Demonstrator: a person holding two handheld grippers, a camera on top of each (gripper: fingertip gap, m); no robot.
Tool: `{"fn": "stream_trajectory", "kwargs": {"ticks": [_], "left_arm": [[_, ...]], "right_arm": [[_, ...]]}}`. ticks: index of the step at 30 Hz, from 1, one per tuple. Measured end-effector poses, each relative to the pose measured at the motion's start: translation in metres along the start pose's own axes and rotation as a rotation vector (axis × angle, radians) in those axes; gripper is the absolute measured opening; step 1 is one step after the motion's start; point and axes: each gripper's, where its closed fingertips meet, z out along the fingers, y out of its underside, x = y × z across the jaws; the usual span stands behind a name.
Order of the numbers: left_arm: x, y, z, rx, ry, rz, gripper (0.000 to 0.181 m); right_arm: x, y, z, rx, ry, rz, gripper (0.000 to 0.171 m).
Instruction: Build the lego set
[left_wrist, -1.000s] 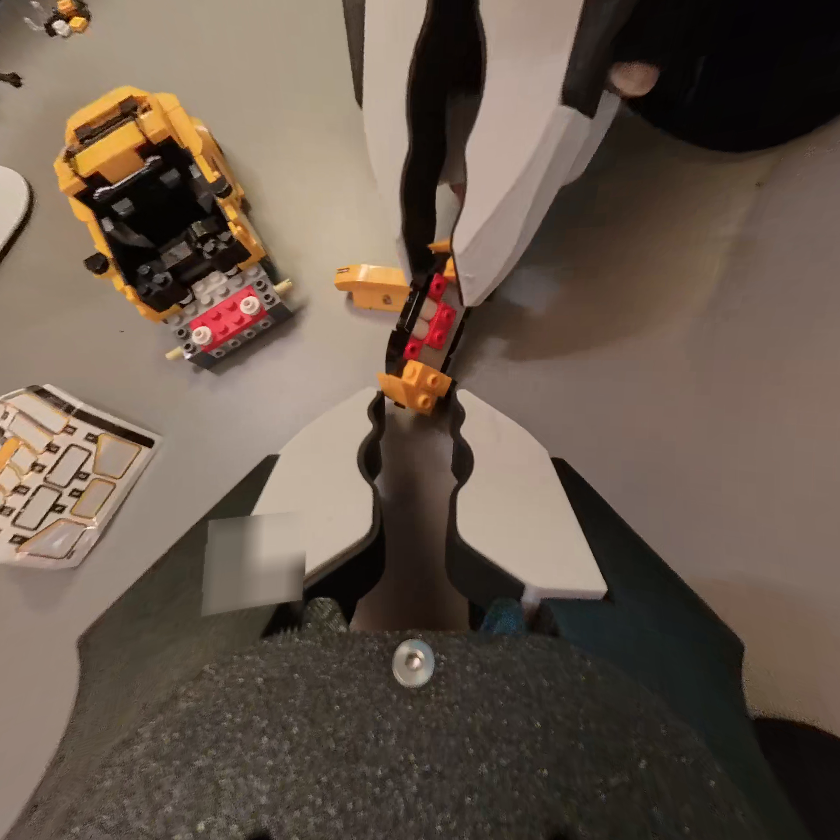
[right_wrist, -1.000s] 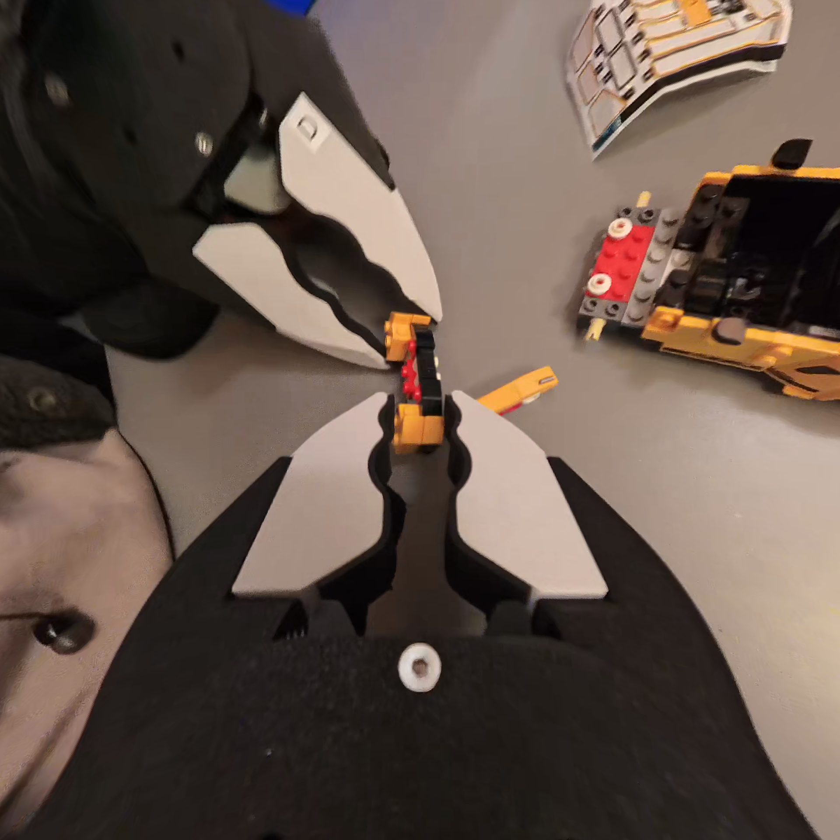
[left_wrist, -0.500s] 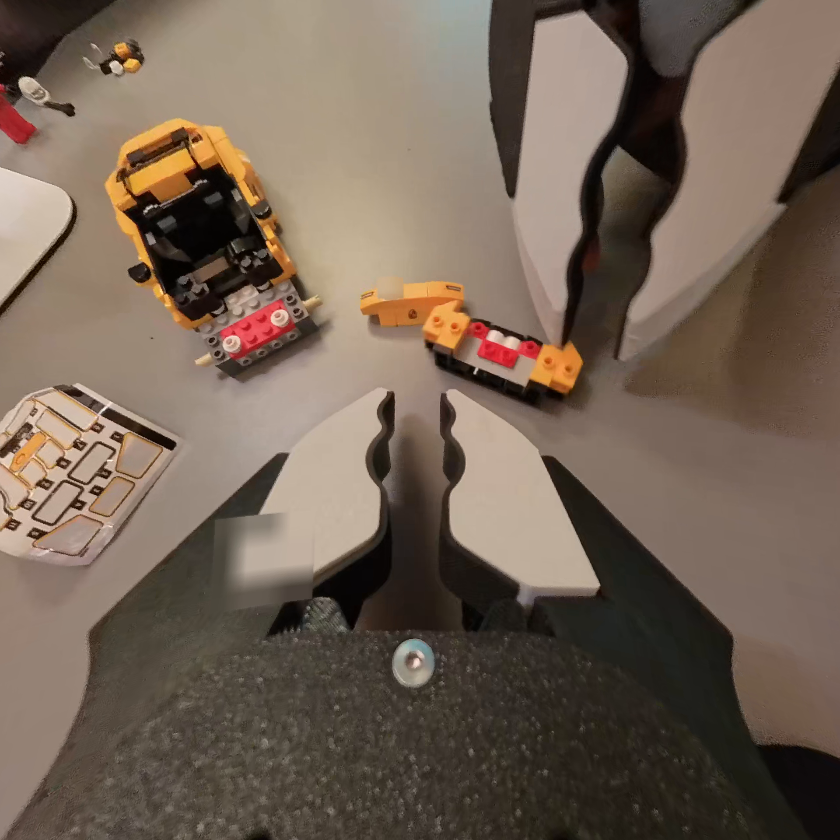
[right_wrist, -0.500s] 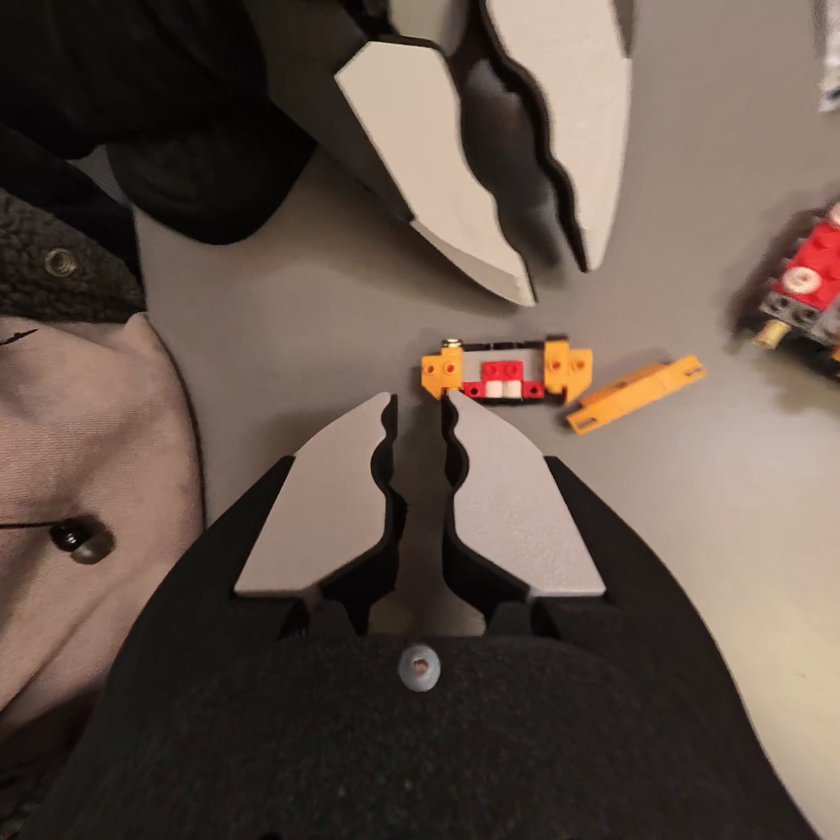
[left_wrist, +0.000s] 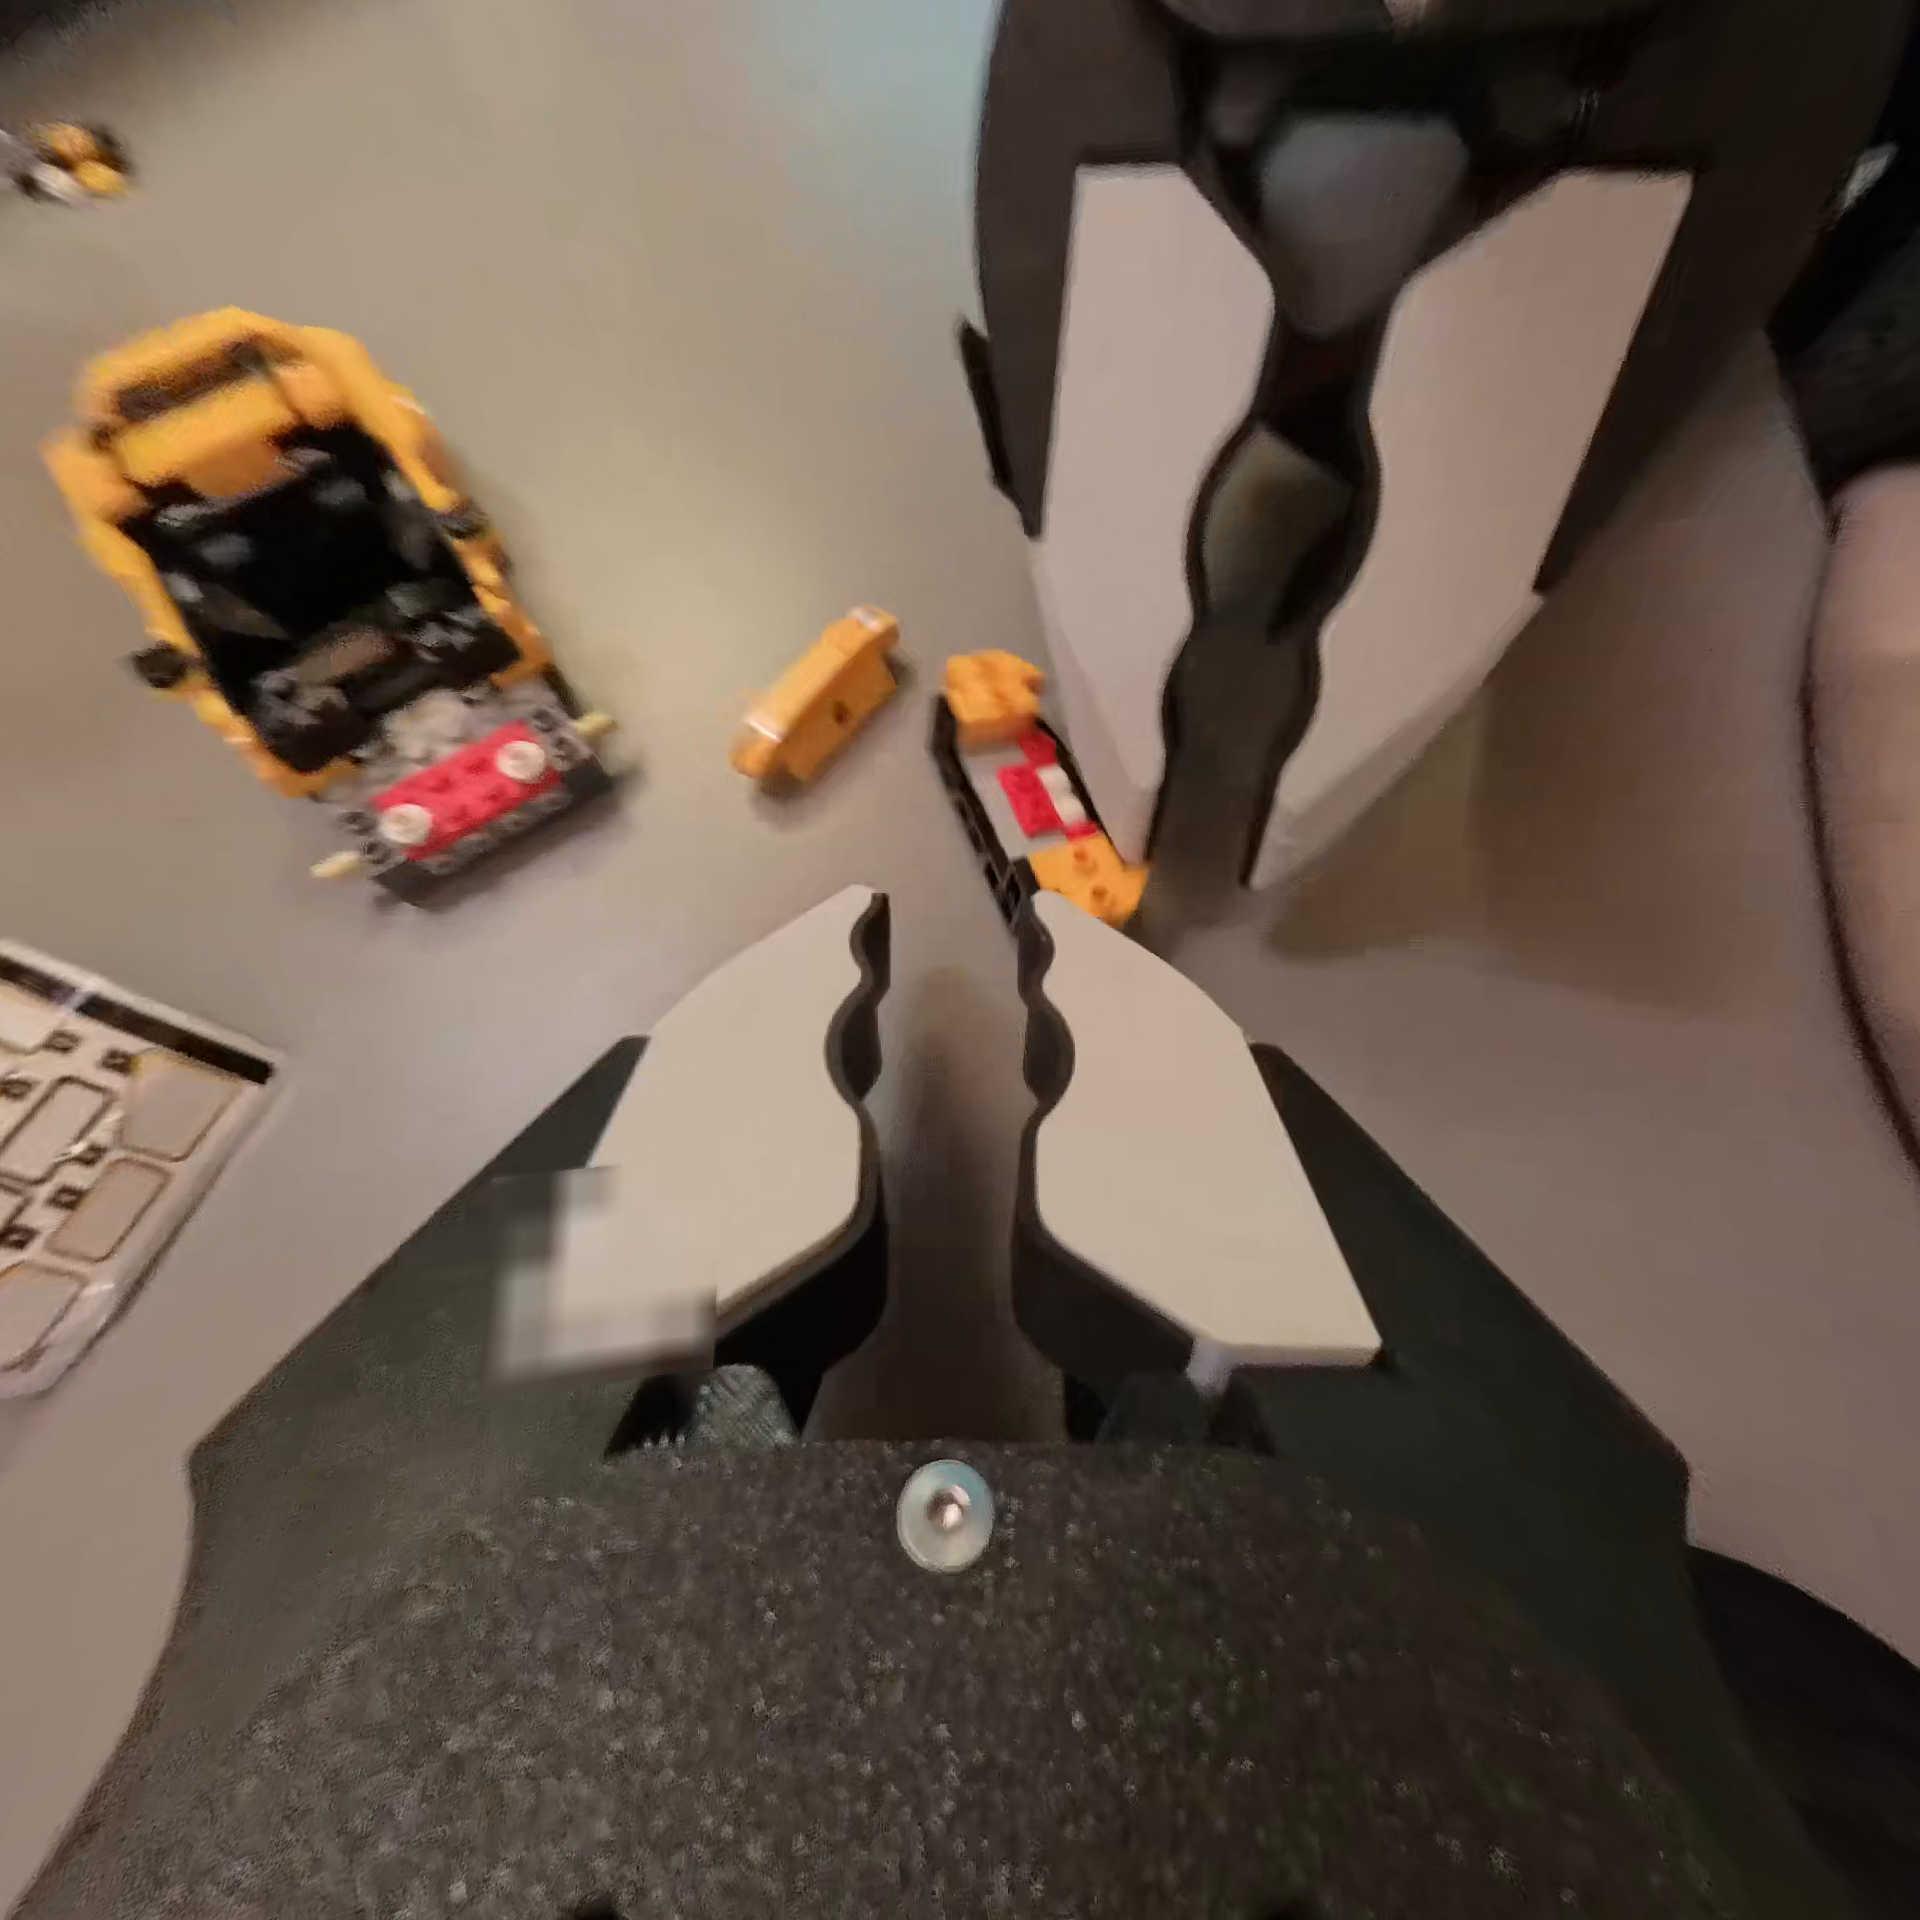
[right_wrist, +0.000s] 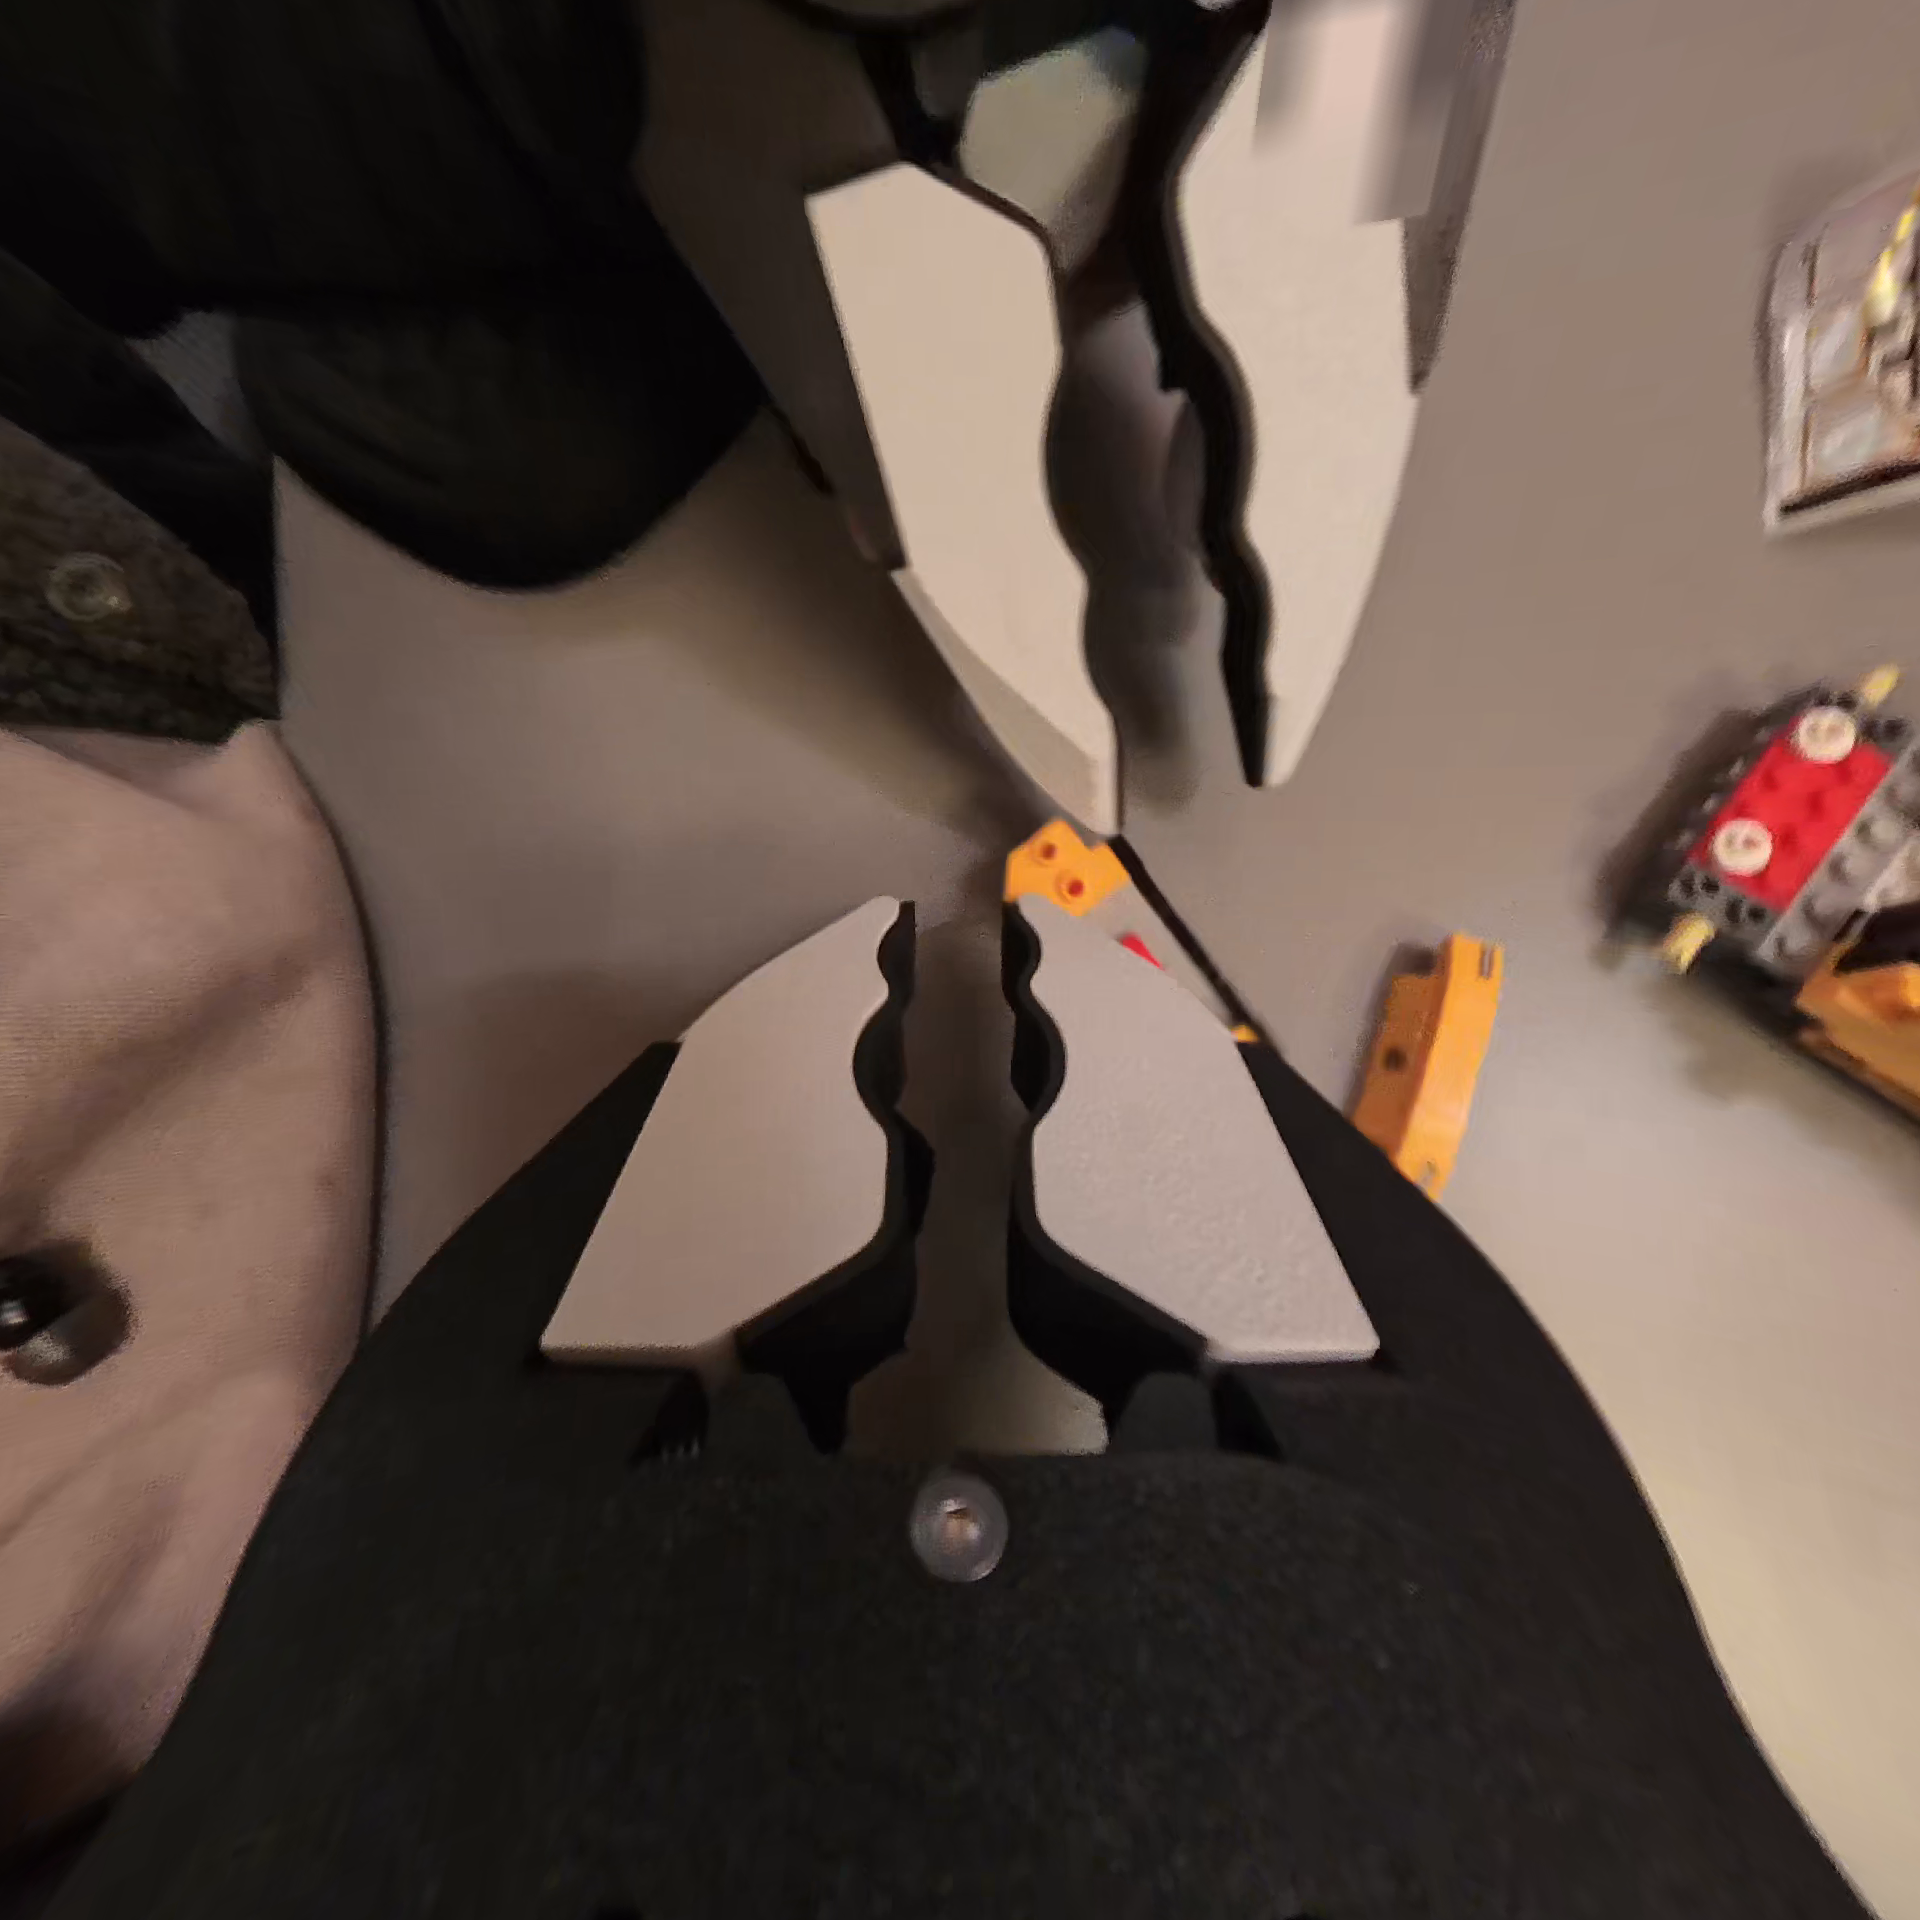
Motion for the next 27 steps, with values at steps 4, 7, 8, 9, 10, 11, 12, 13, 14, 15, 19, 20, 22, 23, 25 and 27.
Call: {"fn": "stream_trajectory", "kwargs": {"ticks": [4, 7, 8, 9, 10, 11, 12, 13, 14, 15, 19, 20, 22, 23, 25, 27], "left_arm": [[-0.036, -0.025, -0.026, 0.176, -0.180, -0.088, 0.016], [-0.056, -0.034, -0.042, 0.258, -0.316, -0.115, 0.008], [-0.059, -0.037, -0.047, 0.287, -0.343, -0.119, 0.004], [-0.061, -0.040, -0.050, 0.312, -0.364, -0.120, 0.001], [-0.063, -0.042, -0.054, 0.331, -0.383, -0.120, 0.000], [-0.064, -0.044, -0.057, 0.346, -0.400, -0.120, 0.000], [-0.066, -0.045, -0.060, 0.358, -0.415, -0.120, 0.000], [-0.068, -0.046, -0.063, 0.370, -0.430, -0.121, 0.000], [-0.069, -0.046, -0.065, 0.380, -0.441, -0.122, 0.000], [-0.070, -0.047, -0.066, 0.385, -0.449, -0.123, 0.000], [-0.073, -0.047, -0.070, 0.398, -0.474, -0.120, 0.000], [-0.074, -0.048, -0.072, 0.405, -0.485, -0.118, 0.000], [-0.077, -0.049, -0.077, 0.424, -0.517, -0.115, 0.000], [-0.079, -0.050, -0.080, 0.435, -0.535, -0.118, 0.000], [-0.083, -0.051, -0.087, 0.462, -0.563, -0.131, 0.000], [-0.086, -0.052, -0.094, 0.487, -0.589, -0.148, 0.000]], "right_arm": [[0.020, -0.049, -0.029, 0.233, 0.090, -0.050, 0.014], [0.078, -0.102, -0.083, 0.469, 0.408, -0.093, 0.015], [0.101, -0.118, -0.106, 0.537, 0.538, -0.097, 0.016], [0.124, -0.134, -0.129, 0.593, 0.657, -0.100, 0.015], [0.146, -0.147, -0.149, 0.634, 0.764, -0.095, 0.013], [0.167, -0.159, -0.168, 0.668, 0.858, -0.083, 0.009], [0.187, -0.170, -0.184, 0.697, 0.935, -0.069, 0.005], [0.206, -0.179, -0.197, 0.727, 1.002, -0.042, 0.000], [0.222, -0.187, -0.205, 0.741, 1.035, -0.016, 0.000], [0.237, -0.193, -0.209, 0.747, 1.050, 0.018, 0.000], [0.278, -0.206, -0.216, 0.746, 1.152, 0.112, 0.000], [0.283, -0.206, -0.213, 0.740, 1.161, 0.136, 0.000], [0.289, -0.205, -0.206, 0.728, 1.181, 0.177, 0.000], [0.291, -0.204, -0.203, 0.721, 1.190, 0.189, 0.000], [0.295, -0.201, -0.197, 0.709, 1.194, 0.213, 0.000], [0.298, -0.199, -0.194, 0.708, 1.202, 0.225, 0.000]]}}
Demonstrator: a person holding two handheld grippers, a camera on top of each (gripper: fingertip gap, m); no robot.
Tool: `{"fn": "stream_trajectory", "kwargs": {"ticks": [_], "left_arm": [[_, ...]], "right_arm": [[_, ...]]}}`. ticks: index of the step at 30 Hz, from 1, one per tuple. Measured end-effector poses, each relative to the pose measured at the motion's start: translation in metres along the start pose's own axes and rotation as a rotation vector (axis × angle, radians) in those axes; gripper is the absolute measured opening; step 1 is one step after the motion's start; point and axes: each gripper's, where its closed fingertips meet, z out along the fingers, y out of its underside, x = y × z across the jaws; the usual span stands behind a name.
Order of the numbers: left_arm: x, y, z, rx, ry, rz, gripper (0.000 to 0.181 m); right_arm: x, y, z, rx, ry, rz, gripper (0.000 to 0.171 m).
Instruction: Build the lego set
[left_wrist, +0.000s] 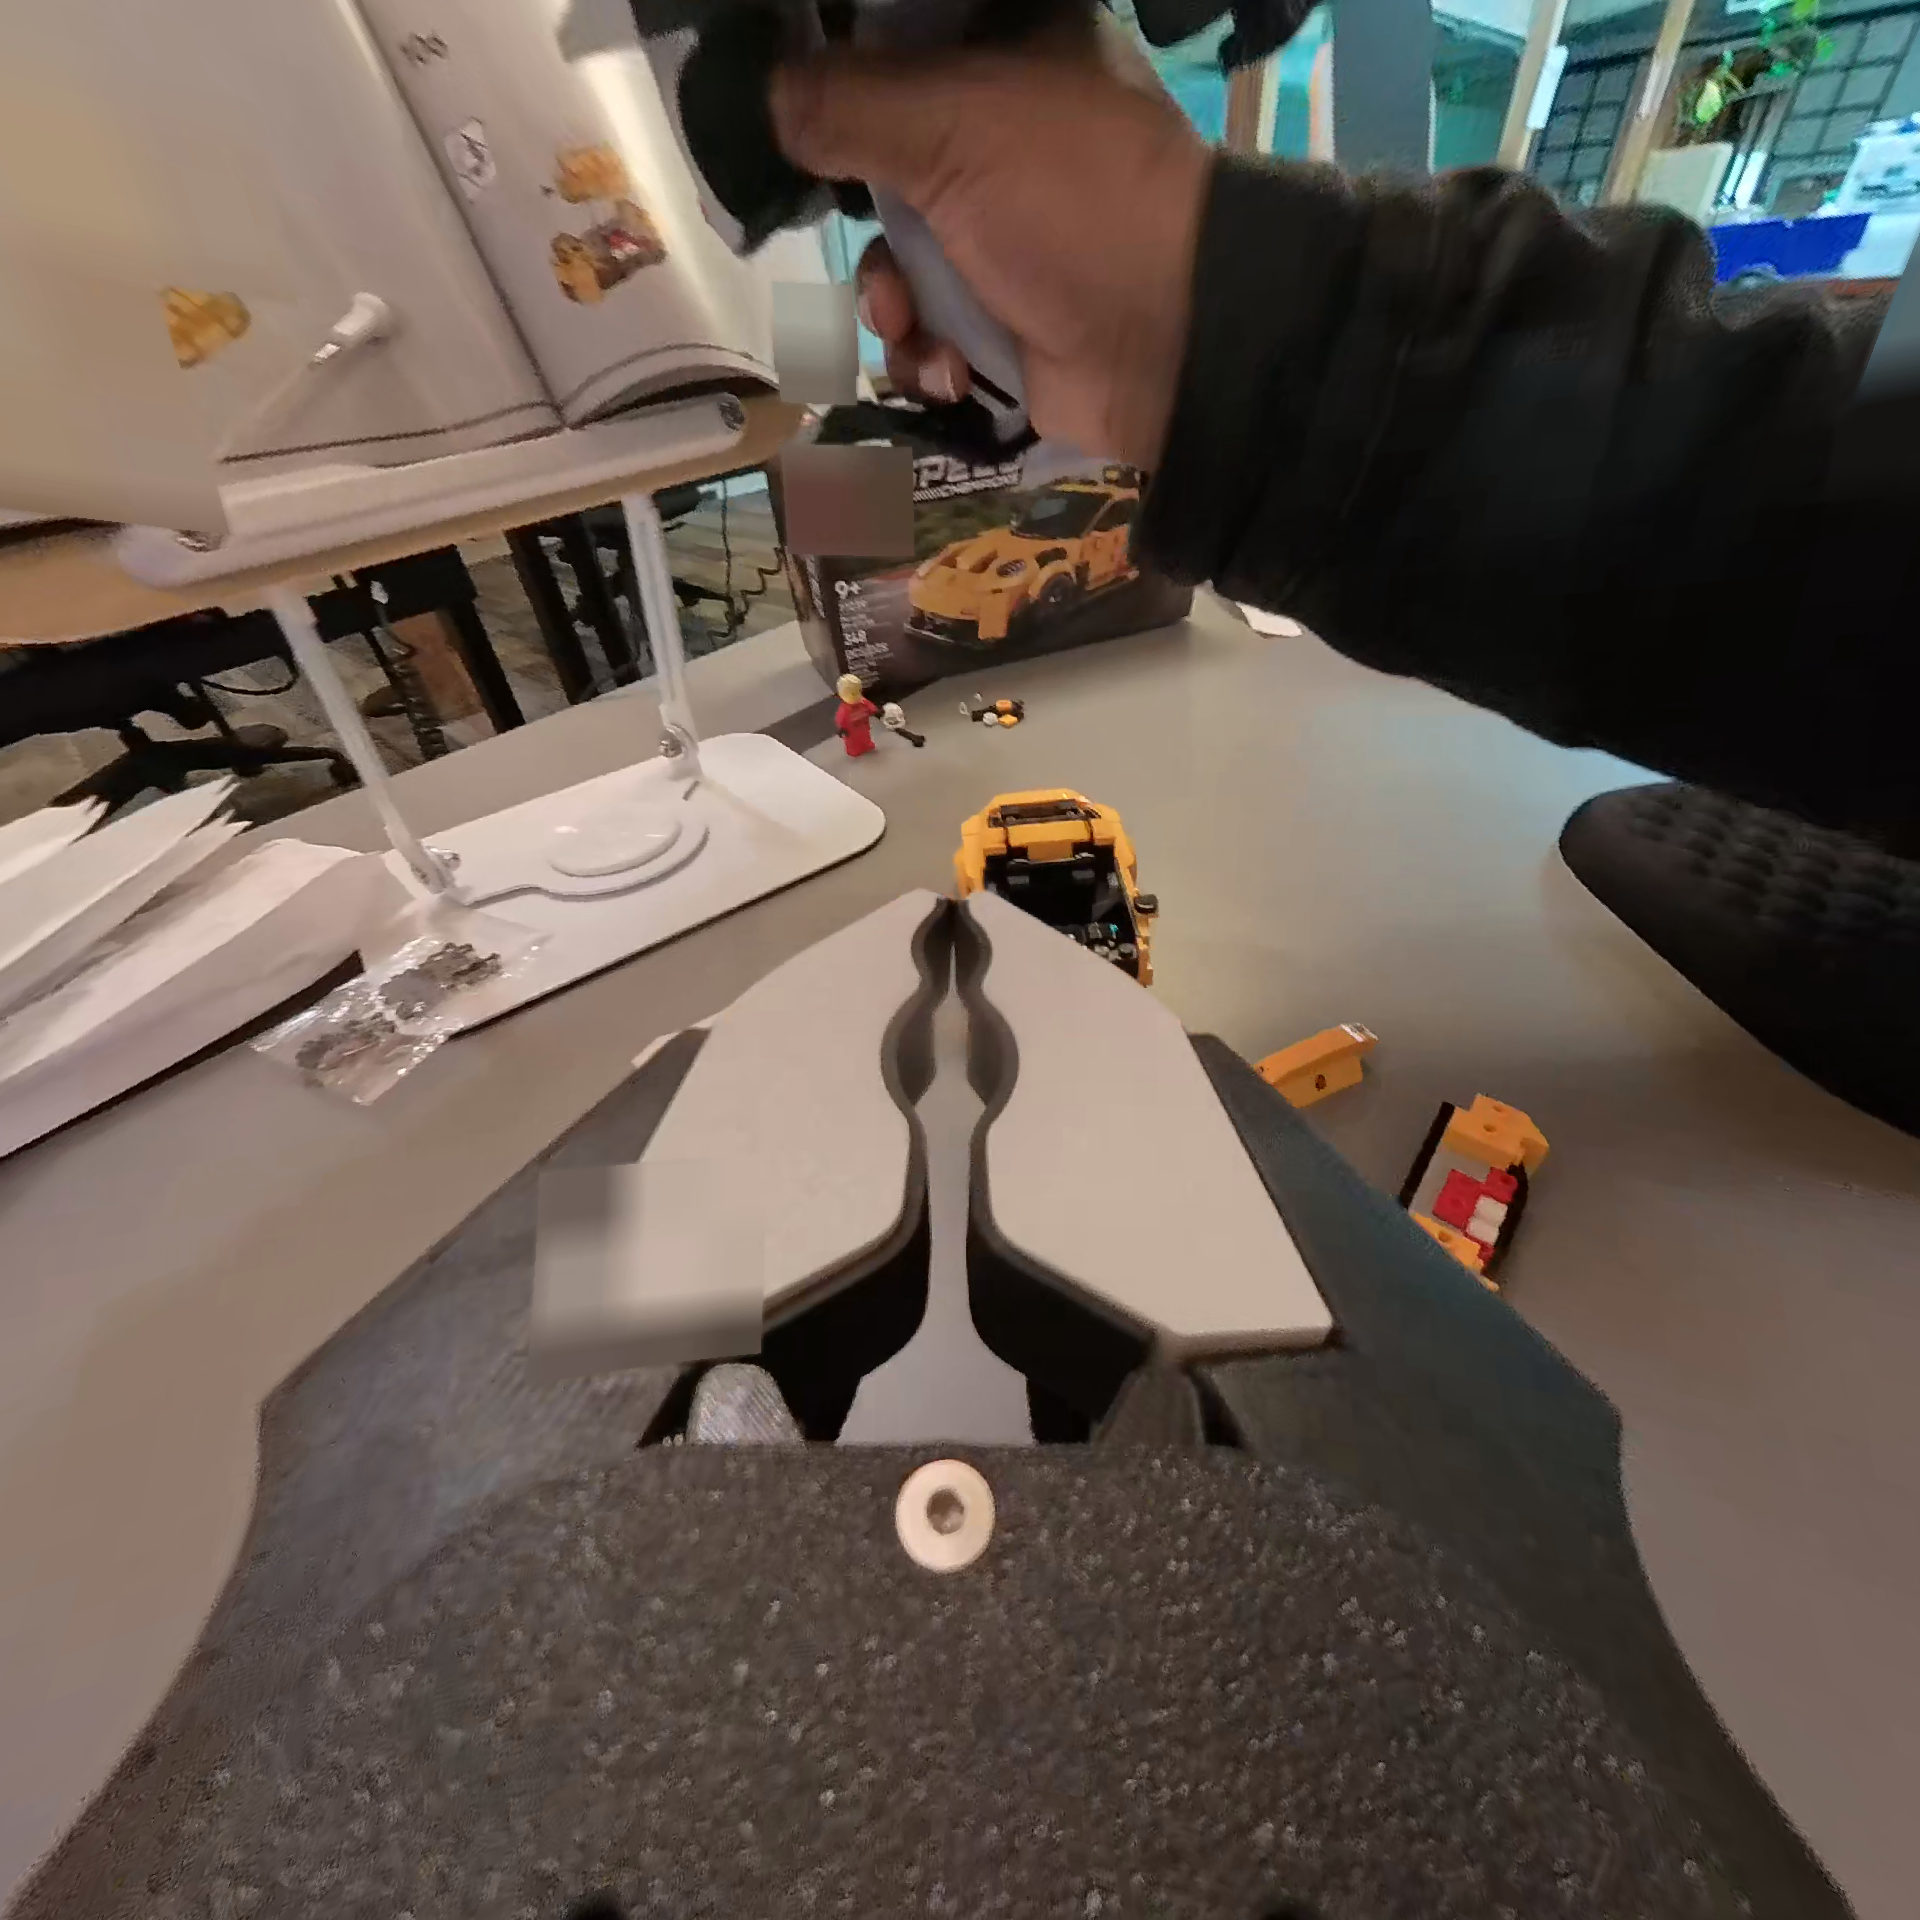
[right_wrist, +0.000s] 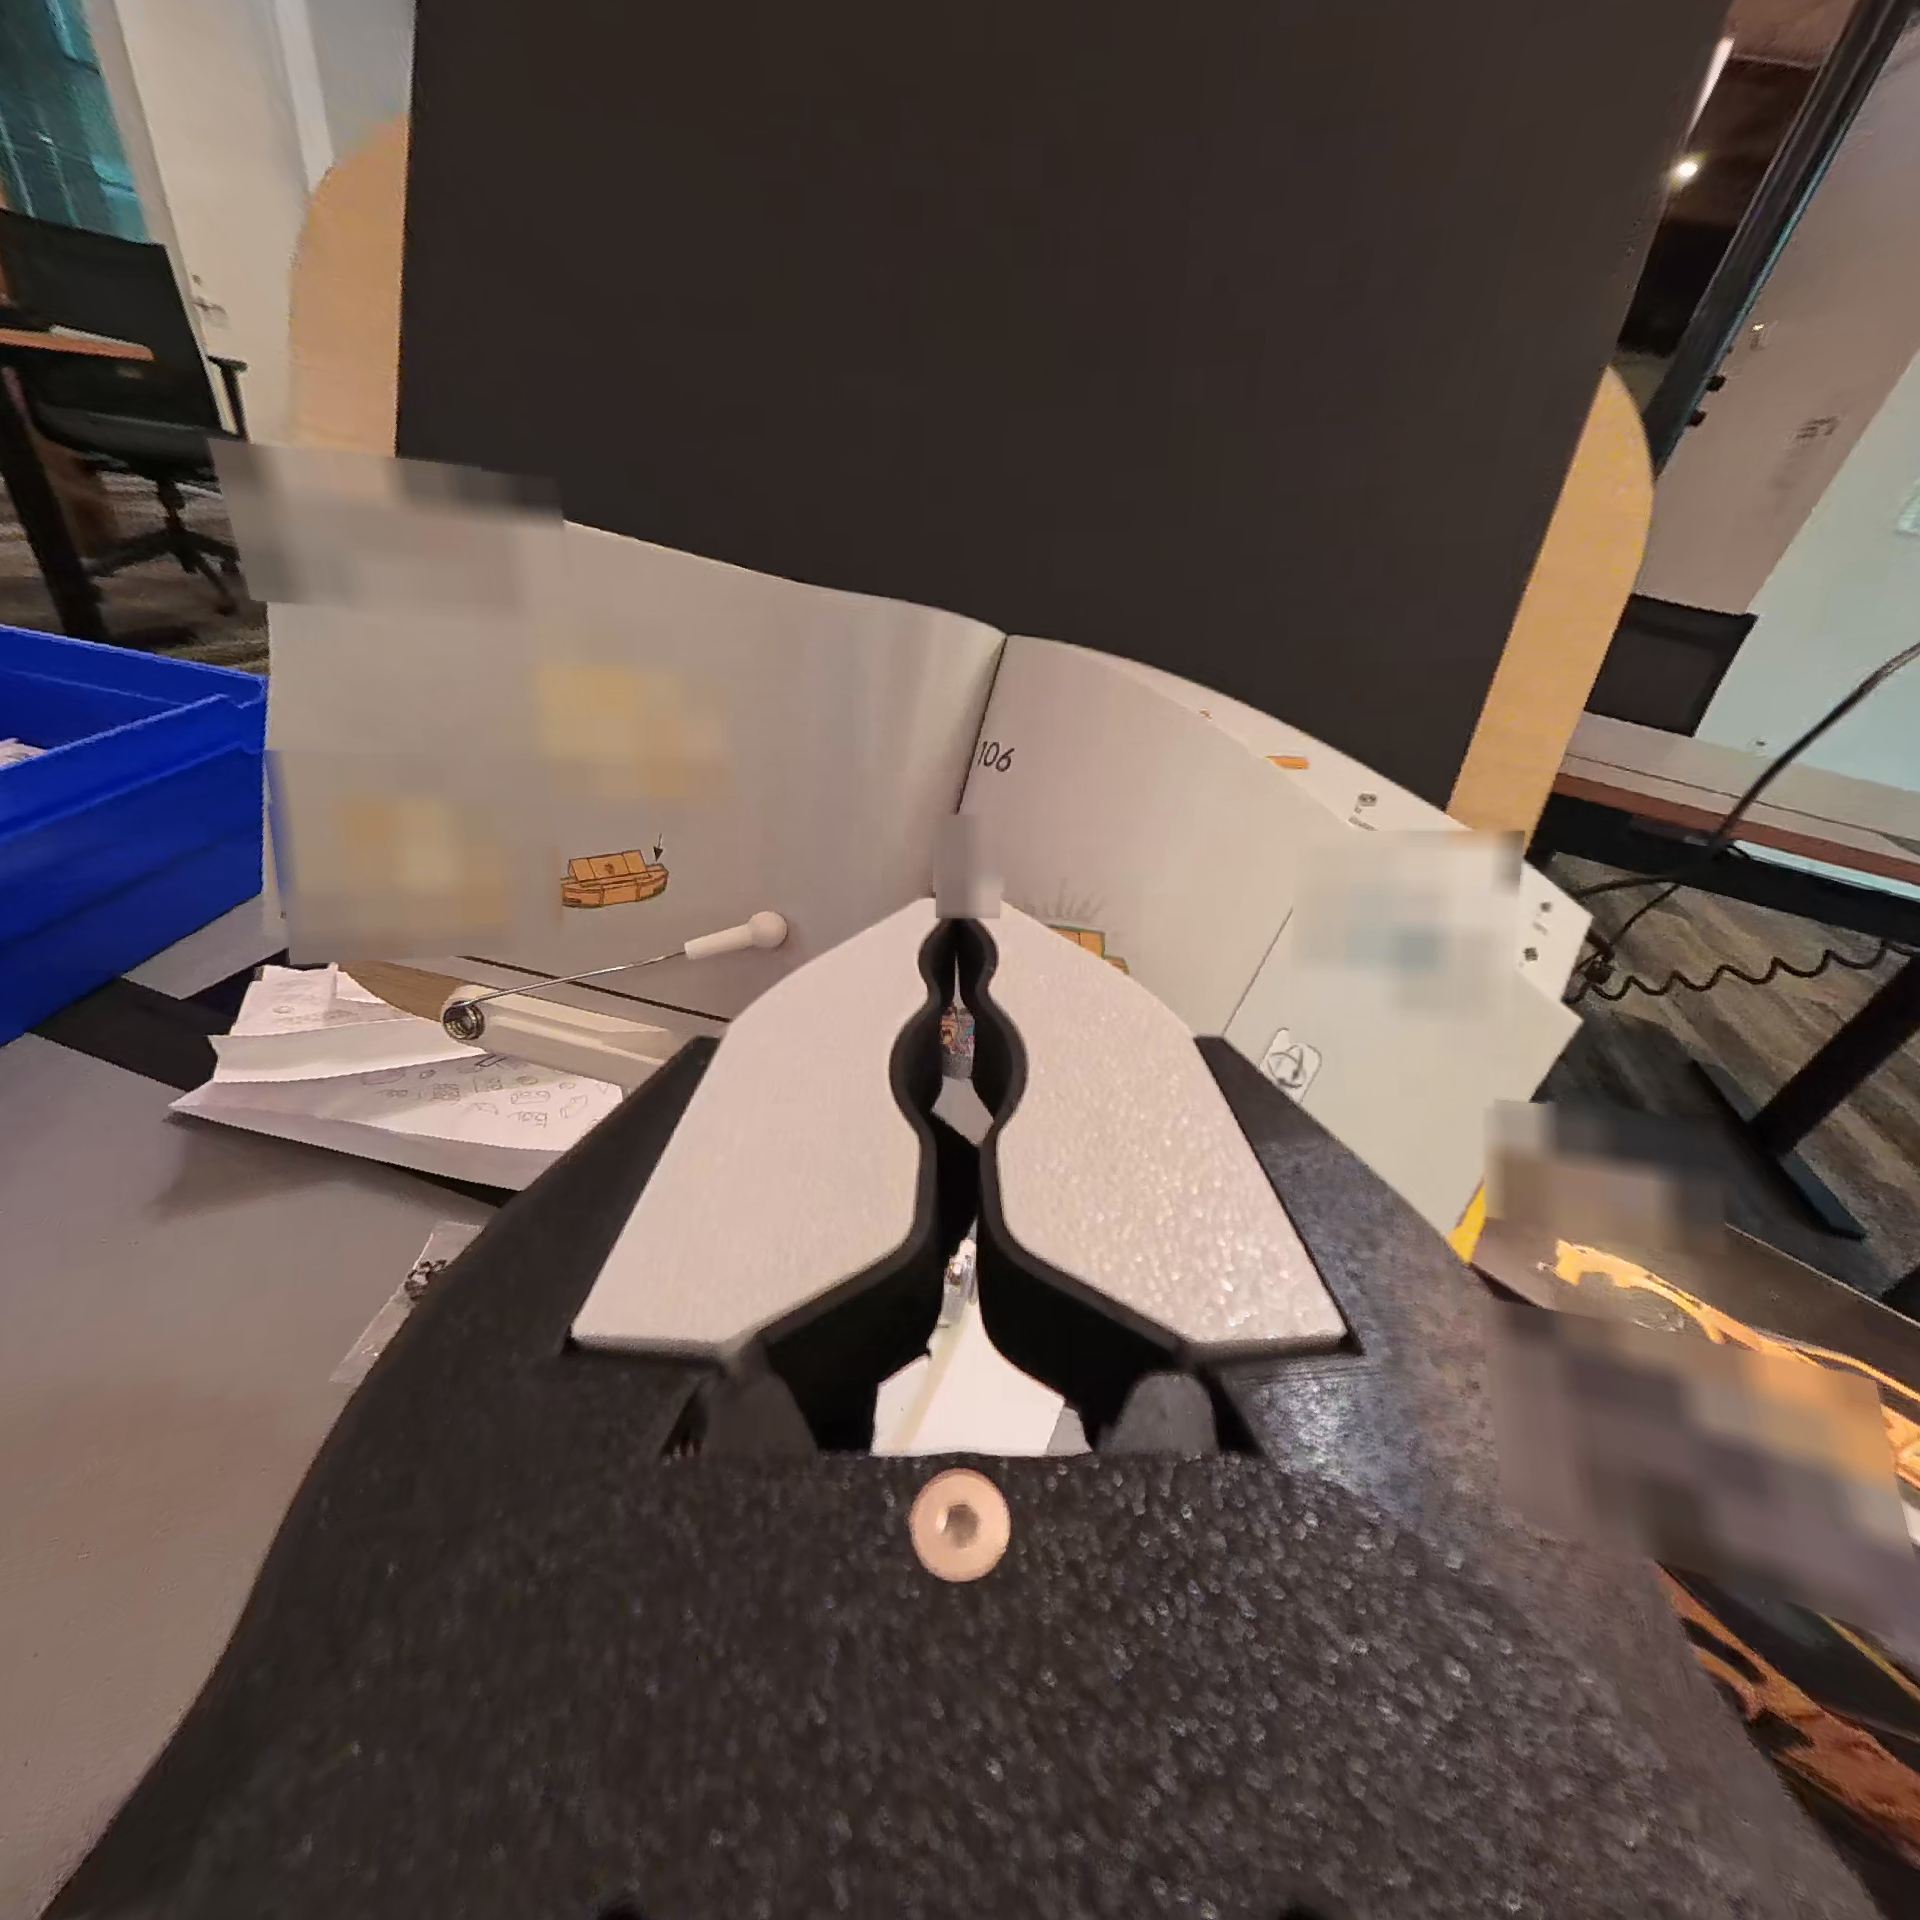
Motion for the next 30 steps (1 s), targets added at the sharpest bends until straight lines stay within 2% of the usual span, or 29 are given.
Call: {"fn": "stream_trajectory", "kwargs": {"ticks": [8, 24, 30], "left_arm": [[-0.014, -0.006, -0.004, 0.044, -0.069, -0.029, 0.000], [-0.016, -0.008, -0.006, 0.061, -0.074, -0.050, 0.000], [-0.016, -0.006, -0.005, 0.052, -0.072, -0.053, 0.000]], "right_arm": [[0.003, 0.005, 0.004, -0.017, 0.009, 0.014, 0.000], [-0.002, 0.000, 0.021, -0.018, 0.008, -0.009, 0.000], [0.006, 0.019, 0.013, -0.040, 0.023, 0.003, 0.000]]}}
